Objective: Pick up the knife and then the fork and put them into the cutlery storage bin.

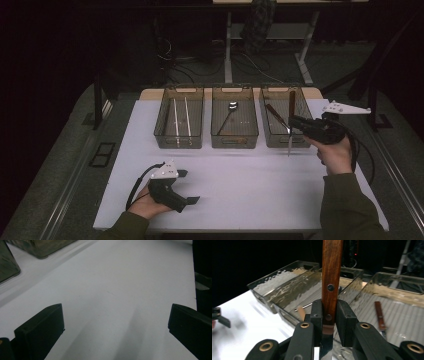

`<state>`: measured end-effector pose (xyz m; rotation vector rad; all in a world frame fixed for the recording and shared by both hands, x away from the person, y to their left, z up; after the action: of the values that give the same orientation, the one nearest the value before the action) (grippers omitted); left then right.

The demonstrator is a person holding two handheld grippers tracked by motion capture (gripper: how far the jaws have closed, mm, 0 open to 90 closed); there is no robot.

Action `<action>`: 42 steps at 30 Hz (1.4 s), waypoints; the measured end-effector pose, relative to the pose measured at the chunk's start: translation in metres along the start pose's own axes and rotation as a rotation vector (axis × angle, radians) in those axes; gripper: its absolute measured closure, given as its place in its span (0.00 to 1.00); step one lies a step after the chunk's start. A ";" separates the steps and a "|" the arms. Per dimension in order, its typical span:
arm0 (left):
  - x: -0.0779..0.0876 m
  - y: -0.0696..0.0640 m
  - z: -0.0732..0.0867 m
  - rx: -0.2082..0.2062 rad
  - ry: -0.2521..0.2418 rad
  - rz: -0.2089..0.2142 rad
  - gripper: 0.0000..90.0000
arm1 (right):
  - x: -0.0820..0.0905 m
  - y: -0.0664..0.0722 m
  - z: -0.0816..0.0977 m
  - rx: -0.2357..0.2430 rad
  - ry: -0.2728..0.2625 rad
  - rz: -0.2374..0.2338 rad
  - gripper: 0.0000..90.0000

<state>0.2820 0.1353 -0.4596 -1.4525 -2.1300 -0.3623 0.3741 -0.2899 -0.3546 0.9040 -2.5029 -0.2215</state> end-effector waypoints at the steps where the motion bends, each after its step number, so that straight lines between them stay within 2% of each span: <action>1: 0.000 0.000 0.000 0.000 -0.001 0.000 0.00 | 0.001 -0.001 -0.003 0.005 0.000 0.013 0.85; 4: 0.000 0.000 0.000 0.003 0.000 -0.002 0.00 | 0.003 -0.003 -0.014 0.006 -0.026 0.031 0.85; 10: 0.000 0.000 0.000 0.001 -0.001 -0.001 0.00 | 0.003 -0.006 -0.039 0.036 -0.027 0.079 0.85; 16: 0.000 -0.001 0.000 0.002 -0.003 -0.002 0.00 | -0.002 -0.020 -0.052 0.025 -0.038 0.138 0.85; 23: 0.001 -0.001 -0.001 0.002 -0.005 0.000 0.00 | -0.017 -0.039 -0.053 0.011 -0.005 0.212 0.85; 34: 0.001 -0.001 -0.001 0.002 -0.011 0.002 0.00 | -0.039 -0.059 -0.045 -0.016 0.050 0.286 0.85; 42: 0.002 -0.002 -0.001 0.001 -0.011 0.003 0.00 | -0.052 -0.059 -0.036 -0.007 0.102 0.285 0.85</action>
<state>0.2804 0.1355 -0.4577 -1.4608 -2.1359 -0.3526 0.4595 -0.3019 -0.3598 0.5323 -2.4959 -0.0876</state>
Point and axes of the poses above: each handheld gripper's, and its own axes: x roughly backward along the jaws, z roughly out of its underside, y roughly to its left, the point moved 3 cm from there along -x, roughly forward along the jaws, and after that the axes turned 6 degrees about -x, right-handed, at the moved point
